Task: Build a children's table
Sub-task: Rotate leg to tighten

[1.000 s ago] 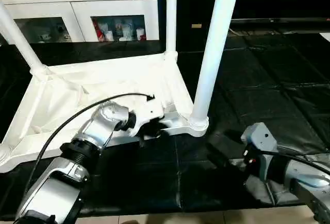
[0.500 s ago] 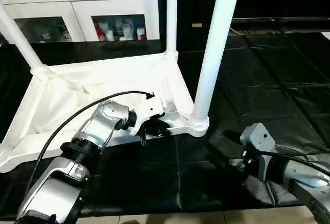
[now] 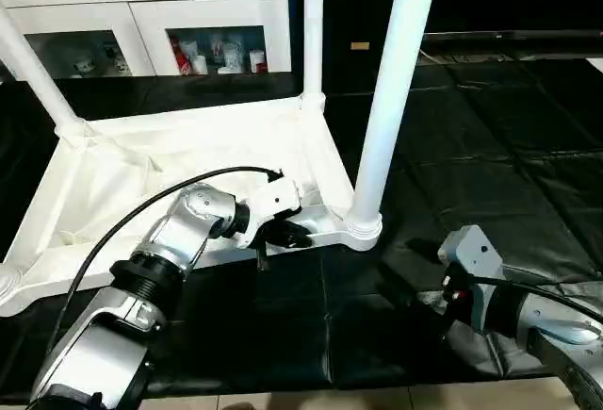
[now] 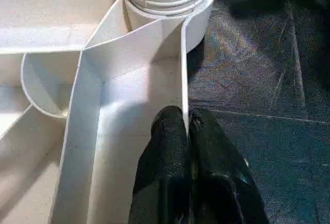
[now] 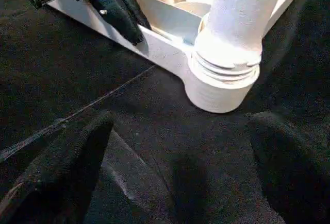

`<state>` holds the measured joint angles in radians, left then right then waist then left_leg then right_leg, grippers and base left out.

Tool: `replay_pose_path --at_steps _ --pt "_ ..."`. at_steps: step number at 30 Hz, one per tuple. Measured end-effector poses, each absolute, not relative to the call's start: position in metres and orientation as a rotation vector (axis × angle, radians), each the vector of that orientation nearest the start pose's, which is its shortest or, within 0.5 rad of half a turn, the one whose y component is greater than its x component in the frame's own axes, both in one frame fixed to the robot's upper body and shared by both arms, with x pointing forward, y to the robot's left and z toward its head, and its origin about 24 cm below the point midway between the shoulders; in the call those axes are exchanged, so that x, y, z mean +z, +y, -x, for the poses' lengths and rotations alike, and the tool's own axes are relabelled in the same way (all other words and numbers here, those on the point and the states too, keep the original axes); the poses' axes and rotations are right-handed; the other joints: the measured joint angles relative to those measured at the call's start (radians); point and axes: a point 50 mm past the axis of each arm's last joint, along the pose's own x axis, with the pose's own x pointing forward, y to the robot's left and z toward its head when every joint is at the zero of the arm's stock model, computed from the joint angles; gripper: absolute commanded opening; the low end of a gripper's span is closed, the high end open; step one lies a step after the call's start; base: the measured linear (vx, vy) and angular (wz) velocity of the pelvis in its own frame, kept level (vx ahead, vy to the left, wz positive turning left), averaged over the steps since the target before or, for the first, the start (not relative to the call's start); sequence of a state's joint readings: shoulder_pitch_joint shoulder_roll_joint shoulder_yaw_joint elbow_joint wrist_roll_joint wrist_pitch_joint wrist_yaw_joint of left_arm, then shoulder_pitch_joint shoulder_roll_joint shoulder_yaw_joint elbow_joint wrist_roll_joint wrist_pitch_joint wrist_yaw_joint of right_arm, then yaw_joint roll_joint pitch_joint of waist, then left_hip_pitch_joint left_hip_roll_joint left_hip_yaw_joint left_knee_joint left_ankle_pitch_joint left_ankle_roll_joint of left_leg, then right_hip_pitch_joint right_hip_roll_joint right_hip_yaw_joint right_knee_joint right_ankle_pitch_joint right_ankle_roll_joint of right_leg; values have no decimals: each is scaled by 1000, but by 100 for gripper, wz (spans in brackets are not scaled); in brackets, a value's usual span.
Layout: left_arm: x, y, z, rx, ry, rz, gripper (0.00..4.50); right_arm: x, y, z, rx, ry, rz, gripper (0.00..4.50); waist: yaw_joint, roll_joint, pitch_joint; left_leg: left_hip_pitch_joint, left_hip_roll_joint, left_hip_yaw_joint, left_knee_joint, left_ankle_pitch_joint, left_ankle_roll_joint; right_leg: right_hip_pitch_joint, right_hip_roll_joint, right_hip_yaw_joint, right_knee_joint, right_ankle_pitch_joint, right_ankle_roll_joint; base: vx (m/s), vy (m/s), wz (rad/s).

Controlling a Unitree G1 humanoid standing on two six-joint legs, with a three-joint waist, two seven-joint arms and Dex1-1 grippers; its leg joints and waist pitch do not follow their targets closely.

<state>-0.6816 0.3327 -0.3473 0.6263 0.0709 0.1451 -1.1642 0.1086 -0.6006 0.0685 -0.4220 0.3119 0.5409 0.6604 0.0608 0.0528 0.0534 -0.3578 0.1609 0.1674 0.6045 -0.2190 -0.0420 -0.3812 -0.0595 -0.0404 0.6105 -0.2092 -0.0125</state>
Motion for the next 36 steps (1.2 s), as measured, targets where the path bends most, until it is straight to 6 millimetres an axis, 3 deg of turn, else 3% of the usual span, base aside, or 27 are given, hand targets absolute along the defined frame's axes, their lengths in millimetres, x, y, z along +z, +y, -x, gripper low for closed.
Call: replay_pose_path --at_steps 23,26,27,32,36 --pt "61 114 -328 -1331 475 -487 5 72 -182 -208 805 388 207 450 0 1 0 0 0 0 -1 0 0 0 0 0 -1 0 0 0 0 0" --pt "64 137 -320 -1374 466 -541 5 75 -177 -222 851 344 214 450 -25 -14 4 -2 3 2 -5 3 -4 -2 2 1 1 0 0 0 0 0" --pt "63 142 -316 -1397 467 -545 5 77 -178 -227 853 330 220 450 -27 -15 4 -2 3 2 -5 3 -5 -2 3 0 1 0 0 0 0 0" --pt "65 143 -307 -1486 453 -561 5 79 -173 -238 935 275 205 450 2 -17 5 -3 6 7 -5 6 1 -4 0 -3 0 -1 0 0 0 0" --pt "65 143 -306 -1500 445 -567 5 77 -174 -247 990 267 215 450 1 -24 6 -6 6 8 -1 6 3 -5 -1 -3 0 -1 0 0 0 0"
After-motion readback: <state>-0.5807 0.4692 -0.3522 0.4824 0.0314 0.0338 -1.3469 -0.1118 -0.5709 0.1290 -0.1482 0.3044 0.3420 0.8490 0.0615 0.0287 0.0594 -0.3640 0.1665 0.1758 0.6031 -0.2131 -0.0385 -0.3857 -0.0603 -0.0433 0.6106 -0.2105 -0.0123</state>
